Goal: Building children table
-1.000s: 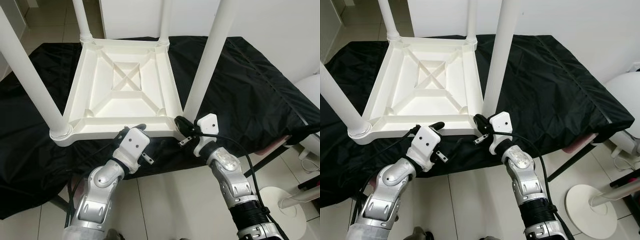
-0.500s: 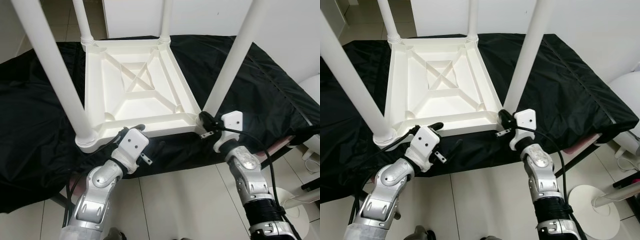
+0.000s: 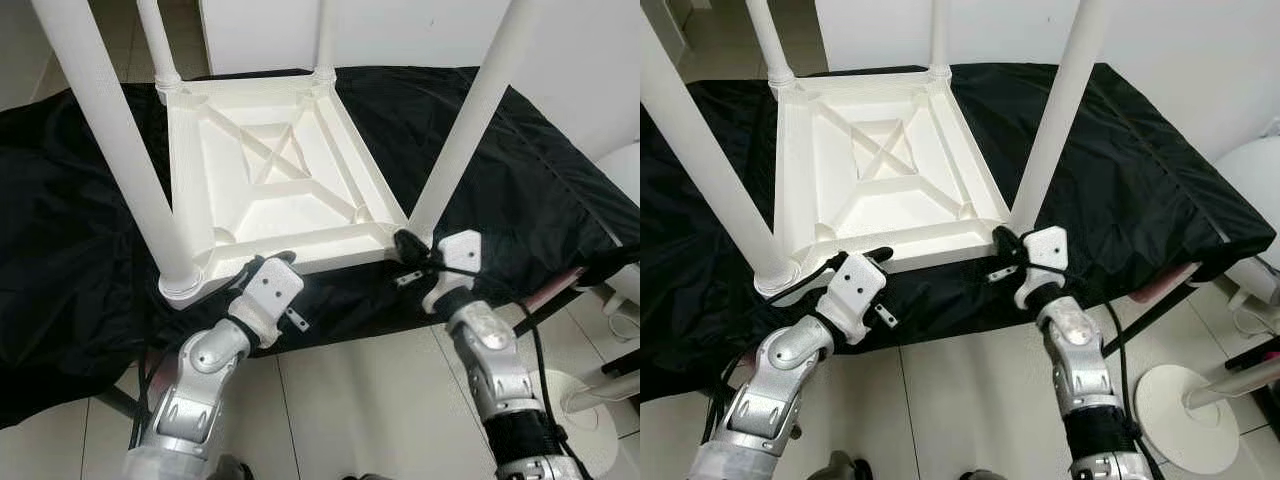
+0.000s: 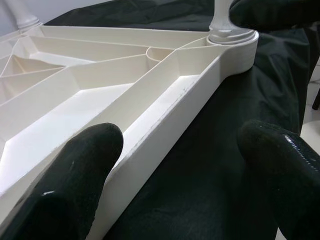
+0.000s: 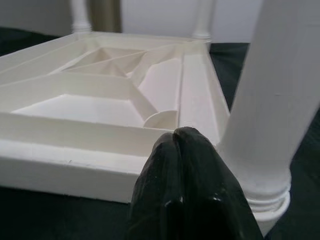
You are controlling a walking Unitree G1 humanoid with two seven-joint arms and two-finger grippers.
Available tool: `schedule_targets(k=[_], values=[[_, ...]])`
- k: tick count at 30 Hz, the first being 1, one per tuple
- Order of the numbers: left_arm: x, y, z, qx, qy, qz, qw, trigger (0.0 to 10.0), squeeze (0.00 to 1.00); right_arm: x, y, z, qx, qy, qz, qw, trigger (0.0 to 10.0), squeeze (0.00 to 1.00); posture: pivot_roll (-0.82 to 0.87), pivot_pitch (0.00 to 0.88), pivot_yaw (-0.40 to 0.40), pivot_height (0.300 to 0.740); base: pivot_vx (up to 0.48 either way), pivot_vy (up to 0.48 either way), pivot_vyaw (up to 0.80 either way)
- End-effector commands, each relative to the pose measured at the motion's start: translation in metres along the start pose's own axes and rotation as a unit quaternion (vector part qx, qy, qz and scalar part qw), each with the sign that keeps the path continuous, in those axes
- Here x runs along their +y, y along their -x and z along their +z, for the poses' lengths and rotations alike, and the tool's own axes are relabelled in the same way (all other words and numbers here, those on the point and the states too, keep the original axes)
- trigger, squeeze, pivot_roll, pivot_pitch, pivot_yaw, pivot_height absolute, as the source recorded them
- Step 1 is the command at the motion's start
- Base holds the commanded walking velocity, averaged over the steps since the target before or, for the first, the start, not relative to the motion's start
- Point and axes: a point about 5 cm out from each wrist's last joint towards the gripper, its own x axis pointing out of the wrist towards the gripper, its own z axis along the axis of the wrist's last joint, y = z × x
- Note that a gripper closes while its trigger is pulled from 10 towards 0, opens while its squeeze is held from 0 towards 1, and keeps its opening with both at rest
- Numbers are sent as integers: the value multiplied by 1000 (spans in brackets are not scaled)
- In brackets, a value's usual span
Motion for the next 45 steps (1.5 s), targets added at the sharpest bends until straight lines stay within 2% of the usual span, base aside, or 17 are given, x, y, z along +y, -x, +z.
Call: schedule_targets(k=[1, 3, 4, 5, 6, 10, 11, 17, 31, 45], values=[[2, 2, -4, 10, 6, 39, 999, 10000, 0, 3, 3, -1, 1, 2, -8, 1000, 10000, 0, -57, 120, -29, 740, 0, 0, 0], [2, 2, -3, 14, 15, 57, 998, 10000, 0, 8, 6, -3, 0, -3, -18, 1000, 10000, 0, -55, 121, -32, 740, 0, 0, 0], [1, 0, 1, 9, 43, 82, 996, 10000, 0, 14, 14, -5, -1, -15, -46, 999, 10000, 0, -53, 124, -33, 740, 0, 0, 0], [1, 0, 1, 9, 43, 82, 996, 10000, 0, 14, 14, -5, -1, -15, -46, 999, 10000, 0, -53, 124, -33, 740, 0, 0, 0], [-1, -1, 4, 1, 55, 90, 994, 10000, 0, 14, 21, -6, 2, -19, -65, 998, 10000, 0, -54, 124, -35, 740, 0, 0, 0], [-3, -2, 6, -9, 35, 101, 994, 10000, 0, 12, 31, -7, 6, -10, -78, 997, 10000, 0, -60, 123, -33, 740, 0, 0, 0], [-3, -3, 4, -4, 41, 98, 994, 10000, 0, 13, 35, -7, 7, -8, -77, 997, 10000, 0, -62, 123, -32, 740, 0, 0, 0], [2, -2, -2, 6, 31, 109, 993, 10000, 0, 16, 42, -7, 10, 0, -75, 997, 10000, 0, -73, 124, -25, 740, 0, 0, 0], [14, -1, -4, 6, 55, 166, 985, 10000, 0, 21, 34, -7, 13, 19, -68, 997, 10000, 0, -64, 101, -27, 740, 0, 0, 0], [13, -4, -8, 15, 46, 163, 985, 10000, 0, 18, 29, -9, 17, 32, -65, 997, 10000, 0, -61, 84, -32, 740, 0, 0, 0]])
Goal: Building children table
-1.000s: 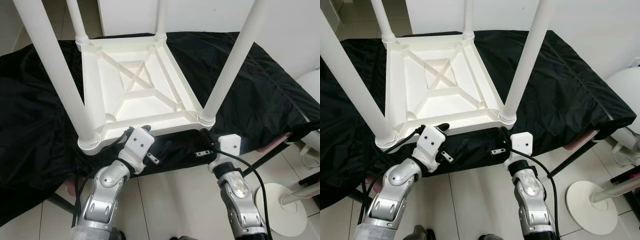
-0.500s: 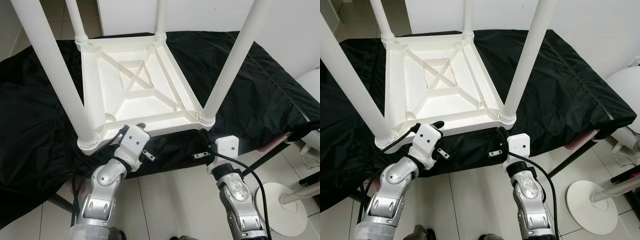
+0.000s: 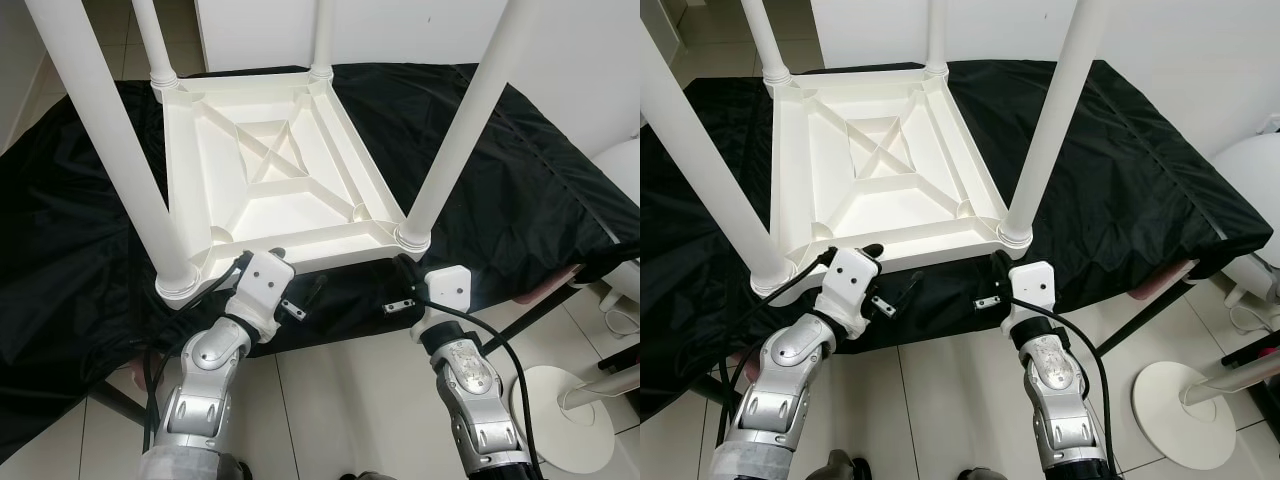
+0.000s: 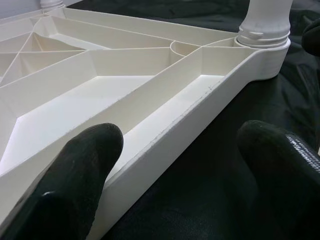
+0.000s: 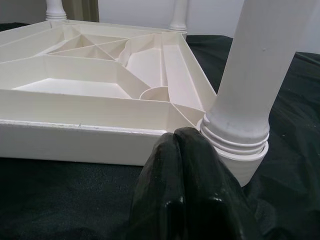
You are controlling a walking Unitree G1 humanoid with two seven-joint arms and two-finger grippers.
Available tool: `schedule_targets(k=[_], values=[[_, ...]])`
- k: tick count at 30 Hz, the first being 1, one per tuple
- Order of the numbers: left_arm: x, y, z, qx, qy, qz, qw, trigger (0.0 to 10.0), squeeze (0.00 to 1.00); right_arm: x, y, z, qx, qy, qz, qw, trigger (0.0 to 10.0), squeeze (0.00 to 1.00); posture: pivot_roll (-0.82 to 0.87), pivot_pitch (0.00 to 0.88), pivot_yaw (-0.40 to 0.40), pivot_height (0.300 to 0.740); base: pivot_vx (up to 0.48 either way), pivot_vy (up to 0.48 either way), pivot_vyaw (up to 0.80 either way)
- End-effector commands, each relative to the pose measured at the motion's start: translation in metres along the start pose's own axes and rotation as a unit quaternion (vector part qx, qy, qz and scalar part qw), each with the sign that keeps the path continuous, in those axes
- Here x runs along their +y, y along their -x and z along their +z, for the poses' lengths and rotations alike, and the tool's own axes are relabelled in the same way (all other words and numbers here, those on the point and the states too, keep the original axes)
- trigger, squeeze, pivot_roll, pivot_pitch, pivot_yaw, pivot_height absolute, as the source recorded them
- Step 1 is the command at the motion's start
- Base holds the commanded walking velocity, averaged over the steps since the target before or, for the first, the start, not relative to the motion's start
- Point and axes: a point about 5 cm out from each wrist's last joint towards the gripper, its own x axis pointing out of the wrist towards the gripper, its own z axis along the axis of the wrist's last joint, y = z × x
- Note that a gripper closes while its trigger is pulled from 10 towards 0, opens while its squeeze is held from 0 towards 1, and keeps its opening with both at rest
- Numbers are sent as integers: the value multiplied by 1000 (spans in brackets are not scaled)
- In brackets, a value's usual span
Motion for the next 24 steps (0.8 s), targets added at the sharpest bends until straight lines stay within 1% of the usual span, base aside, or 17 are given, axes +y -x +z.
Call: schedule_targets(k=[1, 11, 24], values=[[8, -1, -2, 3, 5, 114, 993, 10000, 0, -2, 0, -4, 8, 7, -1, 1000, 10000, 0, -61, 84, -32, 740, 0, 0, 0], [9, -3, -3, 6, -1, 113, 994, 10000, 0, -4, -2, -4, 8, 15, -5, 1000, 10000, 0, -63, 78, -31, 740, 0, 0, 0], [8, -3, -4, 10, 1, 112, 994, 10000, 0, -4, -1, -7, 13, 18, -4, 1000, 10000, 0, -63, 80, -31, 740, 0, -243, 0]])
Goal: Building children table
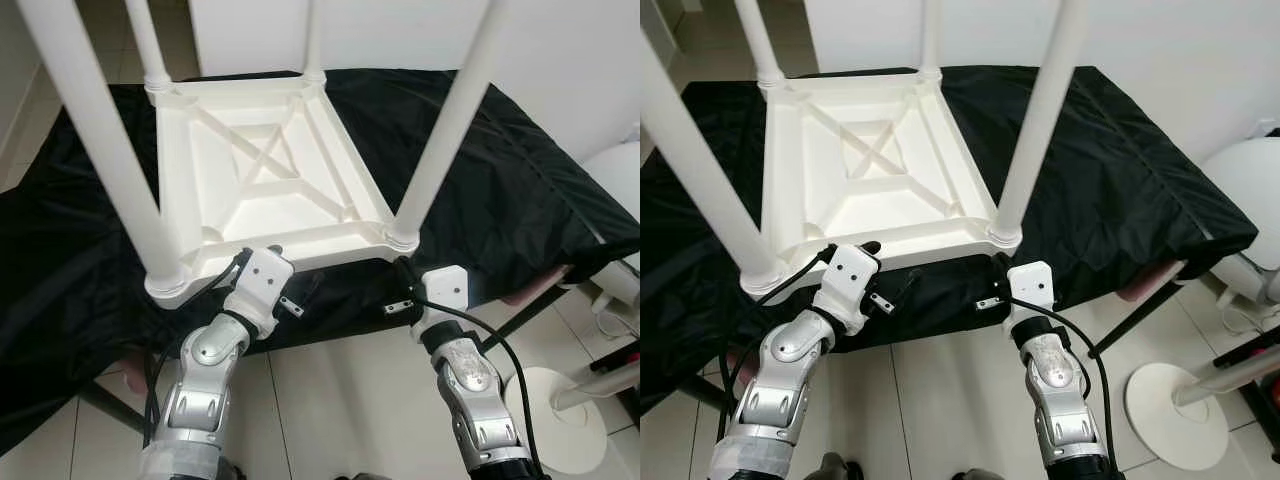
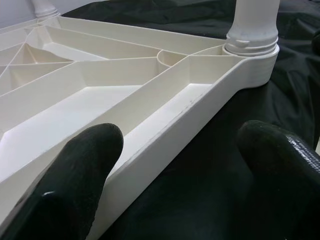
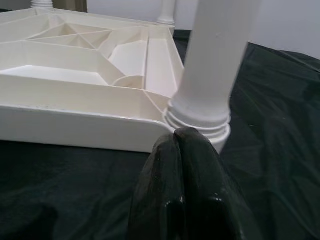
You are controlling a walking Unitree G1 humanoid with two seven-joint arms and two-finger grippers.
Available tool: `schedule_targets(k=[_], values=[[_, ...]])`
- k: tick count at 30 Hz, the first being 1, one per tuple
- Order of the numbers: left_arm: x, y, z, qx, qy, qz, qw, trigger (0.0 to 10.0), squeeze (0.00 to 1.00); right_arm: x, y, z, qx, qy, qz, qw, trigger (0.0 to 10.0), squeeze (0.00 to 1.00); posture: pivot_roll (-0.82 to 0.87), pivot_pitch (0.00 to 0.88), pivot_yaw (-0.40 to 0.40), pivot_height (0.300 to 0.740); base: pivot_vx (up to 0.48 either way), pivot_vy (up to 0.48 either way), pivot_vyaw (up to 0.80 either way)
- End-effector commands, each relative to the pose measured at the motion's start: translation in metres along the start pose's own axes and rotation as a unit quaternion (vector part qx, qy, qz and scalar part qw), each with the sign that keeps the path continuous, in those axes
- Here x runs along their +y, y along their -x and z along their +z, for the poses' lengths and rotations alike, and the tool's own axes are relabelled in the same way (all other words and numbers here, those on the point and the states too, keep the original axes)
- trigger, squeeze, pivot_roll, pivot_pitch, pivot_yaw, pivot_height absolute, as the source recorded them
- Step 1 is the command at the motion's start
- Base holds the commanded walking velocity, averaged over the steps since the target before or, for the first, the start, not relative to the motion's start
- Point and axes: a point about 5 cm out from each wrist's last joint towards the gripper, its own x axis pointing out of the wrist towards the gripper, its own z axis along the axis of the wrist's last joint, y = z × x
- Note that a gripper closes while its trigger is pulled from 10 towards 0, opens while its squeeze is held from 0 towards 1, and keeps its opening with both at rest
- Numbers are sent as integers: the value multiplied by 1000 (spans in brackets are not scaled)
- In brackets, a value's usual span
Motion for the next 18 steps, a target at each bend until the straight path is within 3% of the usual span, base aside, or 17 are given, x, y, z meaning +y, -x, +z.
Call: schedule_targets(k=[1, 18], values=[[4, 0, -4, 7, 12, 106, 994, 10000, 0, 0, 0, -2, 0, 3, -1, 1000, 10000, 0, -63, 80, -31, 740, 0, -244, 0], [4, 0, -5, 10, 15, 104, 994, 10000, 0, 1, 1, -2, 0, -6, -2, 1000, 10000, 0, -62, 83, -30, 740, 0, -245, 0]])
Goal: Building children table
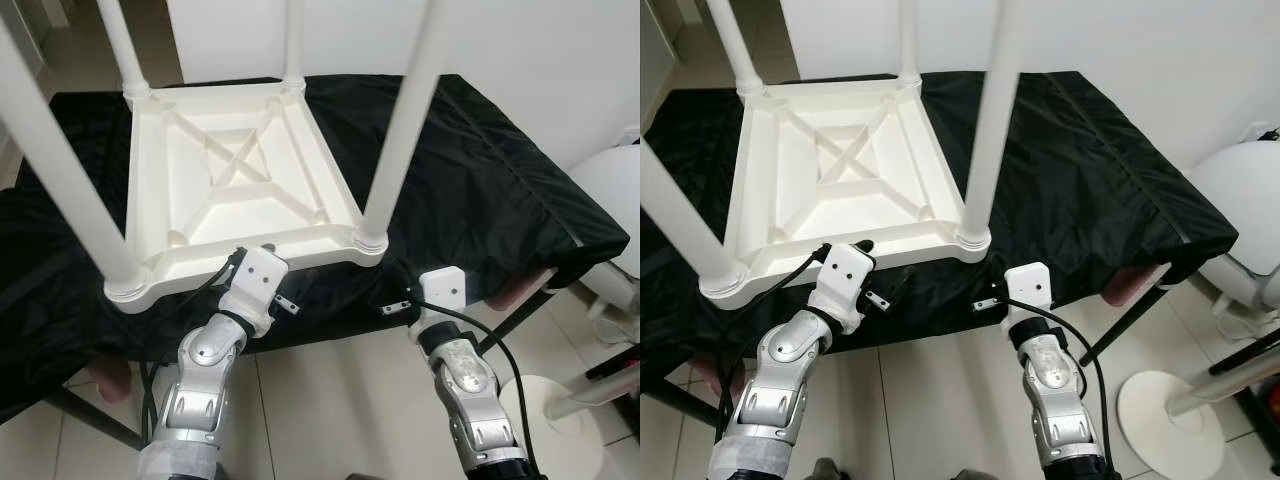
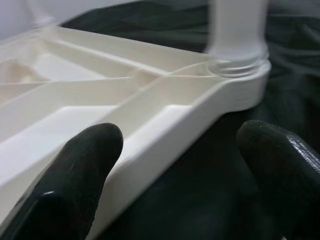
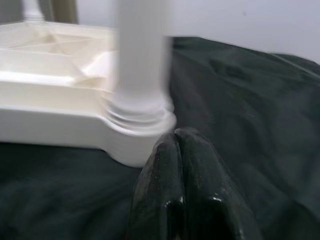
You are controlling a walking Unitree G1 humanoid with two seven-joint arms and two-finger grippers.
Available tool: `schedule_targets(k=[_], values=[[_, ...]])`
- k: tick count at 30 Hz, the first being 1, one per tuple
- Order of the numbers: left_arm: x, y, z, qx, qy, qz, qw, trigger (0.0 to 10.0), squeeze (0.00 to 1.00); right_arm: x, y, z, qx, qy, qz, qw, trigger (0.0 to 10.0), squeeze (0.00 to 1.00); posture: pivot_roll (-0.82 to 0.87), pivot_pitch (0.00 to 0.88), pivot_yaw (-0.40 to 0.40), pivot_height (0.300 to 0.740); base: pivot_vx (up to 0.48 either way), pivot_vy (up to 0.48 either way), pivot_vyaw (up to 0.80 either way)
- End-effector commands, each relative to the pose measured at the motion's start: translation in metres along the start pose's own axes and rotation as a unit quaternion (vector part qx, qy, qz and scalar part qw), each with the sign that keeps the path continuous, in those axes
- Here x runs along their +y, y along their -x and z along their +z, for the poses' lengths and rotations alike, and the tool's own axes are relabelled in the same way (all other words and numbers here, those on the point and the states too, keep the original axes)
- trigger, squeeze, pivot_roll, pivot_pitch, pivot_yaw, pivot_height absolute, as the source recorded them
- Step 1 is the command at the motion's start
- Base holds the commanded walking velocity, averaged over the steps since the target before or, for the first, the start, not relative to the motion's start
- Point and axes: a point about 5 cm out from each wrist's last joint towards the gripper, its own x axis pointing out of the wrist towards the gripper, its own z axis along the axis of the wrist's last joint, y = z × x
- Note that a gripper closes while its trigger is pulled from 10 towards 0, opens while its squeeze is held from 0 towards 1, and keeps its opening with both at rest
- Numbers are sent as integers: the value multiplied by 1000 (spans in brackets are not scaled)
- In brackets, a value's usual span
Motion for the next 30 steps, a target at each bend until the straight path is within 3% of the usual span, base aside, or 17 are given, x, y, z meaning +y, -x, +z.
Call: schedule_targets(k=[1, 15, 30], values=[[2, 0, -3, 7, 16, 98, 995, 10000, 0, -2, 0, 0, 0, -2, -2, 1000, 10000, 0, -61, 85, -31, 740, 0, -244, 0], [3, -2, -5, 12, 19, 105, 994, 10000, 0, -1, -2, 0, -1, 20, 3, 1000, 10000, 0, -62, 81, -30, 740, 0, -69, 0], [1, -1, -13, 7, -28, 109, 994, 10000, 0, -3, -6, -3, 3, 23, 2, 1000, 10000, 0, -69, 96, -45, 740, 0, 0, 779]])
